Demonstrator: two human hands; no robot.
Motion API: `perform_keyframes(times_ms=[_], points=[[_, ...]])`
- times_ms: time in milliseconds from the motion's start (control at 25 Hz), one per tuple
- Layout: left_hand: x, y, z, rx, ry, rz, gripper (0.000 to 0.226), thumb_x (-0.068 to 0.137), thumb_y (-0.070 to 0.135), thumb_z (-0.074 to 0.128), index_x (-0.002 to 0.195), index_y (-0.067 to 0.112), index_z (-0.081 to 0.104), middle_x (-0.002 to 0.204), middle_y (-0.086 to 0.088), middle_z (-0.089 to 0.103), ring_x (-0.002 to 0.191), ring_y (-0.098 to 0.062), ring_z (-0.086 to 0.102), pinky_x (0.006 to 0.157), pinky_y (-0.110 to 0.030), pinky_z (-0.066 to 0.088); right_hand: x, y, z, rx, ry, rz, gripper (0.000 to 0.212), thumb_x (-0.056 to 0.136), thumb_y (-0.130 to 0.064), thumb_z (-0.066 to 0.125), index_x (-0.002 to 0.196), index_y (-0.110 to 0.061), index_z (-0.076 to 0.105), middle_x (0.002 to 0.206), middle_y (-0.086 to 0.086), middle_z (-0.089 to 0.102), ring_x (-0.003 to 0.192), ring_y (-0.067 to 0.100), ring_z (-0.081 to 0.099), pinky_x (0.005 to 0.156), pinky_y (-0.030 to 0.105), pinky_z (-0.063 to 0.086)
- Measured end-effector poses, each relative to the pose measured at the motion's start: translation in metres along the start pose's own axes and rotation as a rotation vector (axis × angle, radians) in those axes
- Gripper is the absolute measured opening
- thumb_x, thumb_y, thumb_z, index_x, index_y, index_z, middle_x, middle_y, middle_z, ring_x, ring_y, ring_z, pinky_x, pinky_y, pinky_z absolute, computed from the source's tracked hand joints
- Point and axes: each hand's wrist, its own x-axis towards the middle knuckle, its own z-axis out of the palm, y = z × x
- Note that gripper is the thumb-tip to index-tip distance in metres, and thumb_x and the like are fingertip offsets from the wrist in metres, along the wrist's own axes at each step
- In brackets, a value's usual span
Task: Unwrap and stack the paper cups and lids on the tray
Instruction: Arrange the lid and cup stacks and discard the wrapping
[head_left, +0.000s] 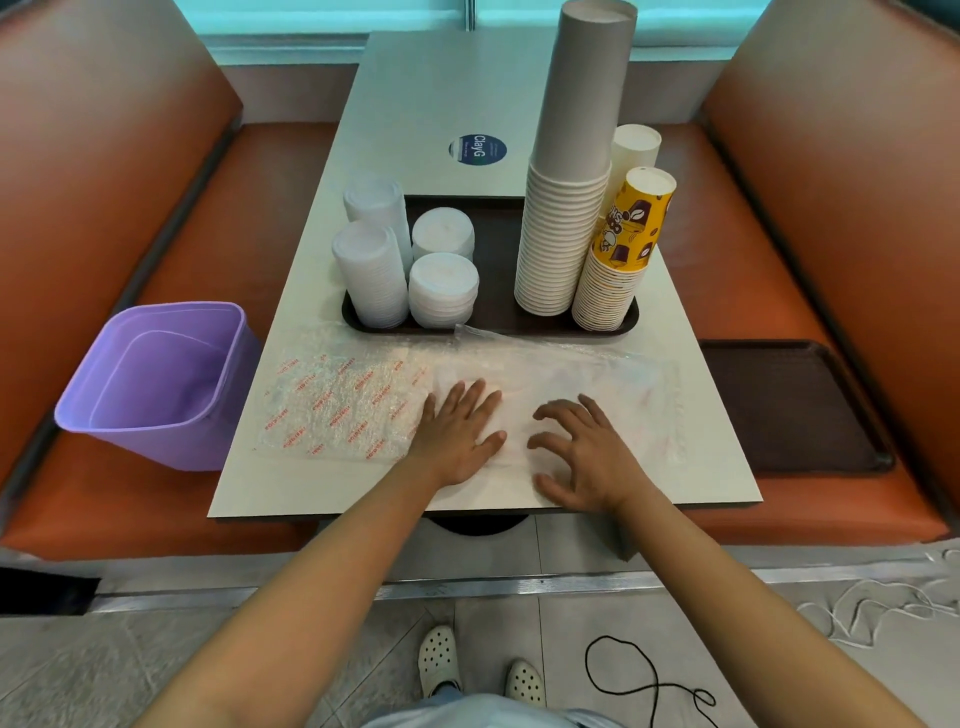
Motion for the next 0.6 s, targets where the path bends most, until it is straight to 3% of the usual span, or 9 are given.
perform_keyframes(times_ms=[160, 240, 320, 400, 520, 600], points=[[-0.003, 0.001, -0.005, -0.040, -0.007, -0.007, 0.064, 0.096, 0.057, 0.022, 0.151, 0.031, 0.000, 0.158, 0.003, -0.014, 0.145, -0.019, -0.015, 0.114, -0.047, -0.011, -0.003, 0.013, -0.007, 0.046, 0.001, 0.049, 0.031, 0.080, -0.037, 0.049, 0.083, -0.015, 0.071, 0.093, 0.007, 0.067, 0.082, 0.028, 0.066, 0.087, 0.049, 0.050], [-0.008, 0.004, -0.012, -0.010, 0.116, 0.013, 0.076, 0.086, 0.073, 0.021, 0.150, 0.034, 0.008, 0.158, 0.007, -0.011, 0.145, -0.021, -0.015, 0.111, -0.053, -0.015, 0.003, 0.010, -0.015, 0.085, 0.053, 0.081, 0.030, 0.084, -0.032, 0.049, 0.084, -0.013, 0.072, 0.091, 0.006, 0.068, 0.079, 0.026, 0.064, 0.083, 0.044, 0.050], [-0.014, 0.014, -0.022, 0.115, 0.255, 0.140, 0.087, 0.074, 0.081, 0.016, 0.149, 0.036, 0.018, 0.159, 0.008, 0.002, 0.146, -0.020, -0.007, 0.109, -0.057, -0.015, 0.016, 0.005, -0.026, 0.101, 0.106, 0.105, 0.026, 0.086, -0.027, 0.052, 0.086, -0.011, 0.073, 0.093, 0.007, 0.068, 0.080, 0.025, 0.063, 0.082, 0.041, 0.047], [-0.016, 0.026, -0.031, 0.160, 0.262, 0.236, 0.073, 0.085, 0.072, 0.025, 0.147, 0.032, 0.027, 0.157, 0.008, 0.019, 0.146, -0.016, 0.006, 0.111, -0.056, -0.012, 0.030, 0.002, -0.039, 0.085, 0.135, 0.105, 0.025, 0.086, -0.025, 0.053, 0.088, -0.010, 0.073, 0.094, 0.007, 0.068, 0.084, 0.027, 0.062, 0.084, 0.041, 0.045], [-0.011, 0.030, -0.041, -0.189, 0.265, 0.157, 0.044, 0.101, 0.040, 0.032, 0.140, 0.023, 0.044, 0.144, 0.004, 0.045, 0.136, -0.014, 0.033, 0.115, -0.053, 0.000, 0.045, -0.001, -0.057, 0.137, 0.195, 0.184, 0.026, 0.090, -0.028, 0.054, 0.095, -0.011, 0.073, 0.102, 0.006, 0.068, 0.096, 0.025, 0.059, 0.091, 0.043, 0.042], [-0.007, 0.025, -0.044, -0.435, 0.342, 0.162, 0.038, 0.100, 0.035, 0.036, 0.132, 0.024, 0.054, 0.130, 0.002, 0.059, 0.122, -0.018, 0.050, 0.112, -0.051, 0.021, 0.047, -0.001, -0.065, 0.259, 0.261, 0.327, 0.024, 0.090, -0.031, 0.061, 0.105, -0.015, 0.070, 0.113, 0.003, 0.065, 0.107, 0.021, 0.054, 0.095, 0.039, 0.041]])
